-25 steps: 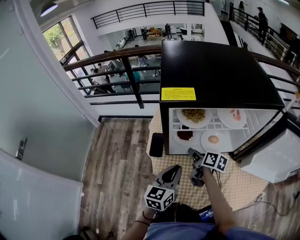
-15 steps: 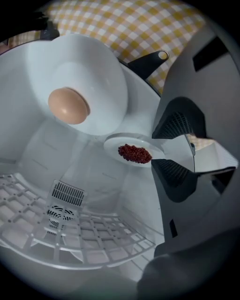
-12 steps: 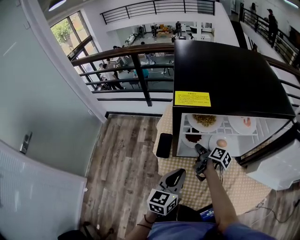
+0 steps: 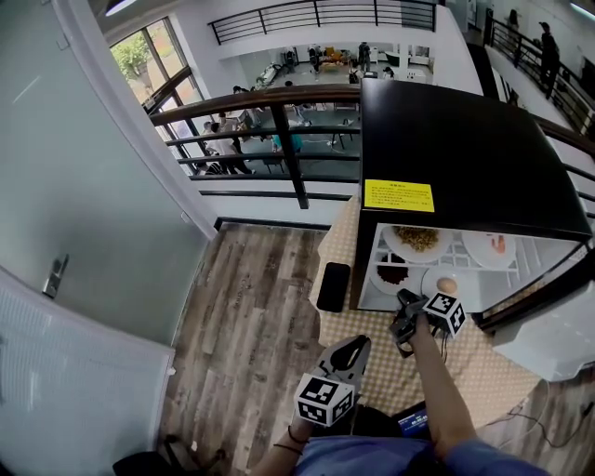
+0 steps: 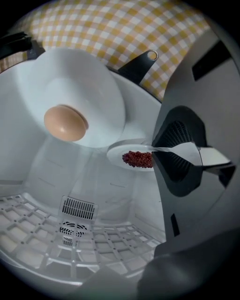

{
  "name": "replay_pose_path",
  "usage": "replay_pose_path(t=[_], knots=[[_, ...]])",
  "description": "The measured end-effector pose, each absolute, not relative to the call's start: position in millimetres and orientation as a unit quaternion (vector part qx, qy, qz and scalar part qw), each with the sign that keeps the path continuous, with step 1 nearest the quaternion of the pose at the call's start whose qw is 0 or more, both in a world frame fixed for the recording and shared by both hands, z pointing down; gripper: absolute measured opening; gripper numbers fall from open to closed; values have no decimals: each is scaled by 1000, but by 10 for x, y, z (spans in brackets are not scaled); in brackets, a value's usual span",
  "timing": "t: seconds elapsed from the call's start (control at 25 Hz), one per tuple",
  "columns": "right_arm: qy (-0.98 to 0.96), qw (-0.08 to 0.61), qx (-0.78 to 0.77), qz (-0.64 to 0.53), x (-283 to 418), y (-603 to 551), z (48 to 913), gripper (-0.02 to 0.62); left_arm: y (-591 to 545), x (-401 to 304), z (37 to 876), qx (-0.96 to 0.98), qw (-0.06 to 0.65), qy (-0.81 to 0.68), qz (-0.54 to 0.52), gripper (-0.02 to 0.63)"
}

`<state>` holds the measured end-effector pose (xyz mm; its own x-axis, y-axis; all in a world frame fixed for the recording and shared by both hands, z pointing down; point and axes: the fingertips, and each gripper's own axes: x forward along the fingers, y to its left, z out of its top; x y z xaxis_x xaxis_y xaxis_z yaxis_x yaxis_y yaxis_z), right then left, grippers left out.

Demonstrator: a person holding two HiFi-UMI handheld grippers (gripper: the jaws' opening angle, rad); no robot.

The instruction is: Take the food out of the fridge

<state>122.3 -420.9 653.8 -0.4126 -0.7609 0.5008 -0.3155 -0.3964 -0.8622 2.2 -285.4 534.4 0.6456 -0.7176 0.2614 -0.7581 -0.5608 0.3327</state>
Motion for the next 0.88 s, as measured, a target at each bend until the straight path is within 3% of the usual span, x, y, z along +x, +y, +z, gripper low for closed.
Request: replay_pose_path(t=[0.08, 0.16, 0.24, 0.4, 0.88], knots=[[521, 170, -507, -665, 1211, -4102, 6533, 38, -2830, 52, 5430, 884, 224, -405, 65, 42], [522, 170, -498, -671, 1201, -3983, 6533, 38, -2815, 95, 5515, 884, 249, -388, 72, 126], [524, 170, -490, -676, 1193, -3854, 6535, 37, -2820, 130, 5595, 880, 283, -376, 66, 150], [526, 168, -476, -685, 1186, -3614, 6508, 35, -2876, 205, 5801, 864, 349, -358, 54, 153], [522, 164, -470, -692, 1192, -3224, 6580, 34, -3282, 502, 6459, 827, 444, -336, 73, 171]])
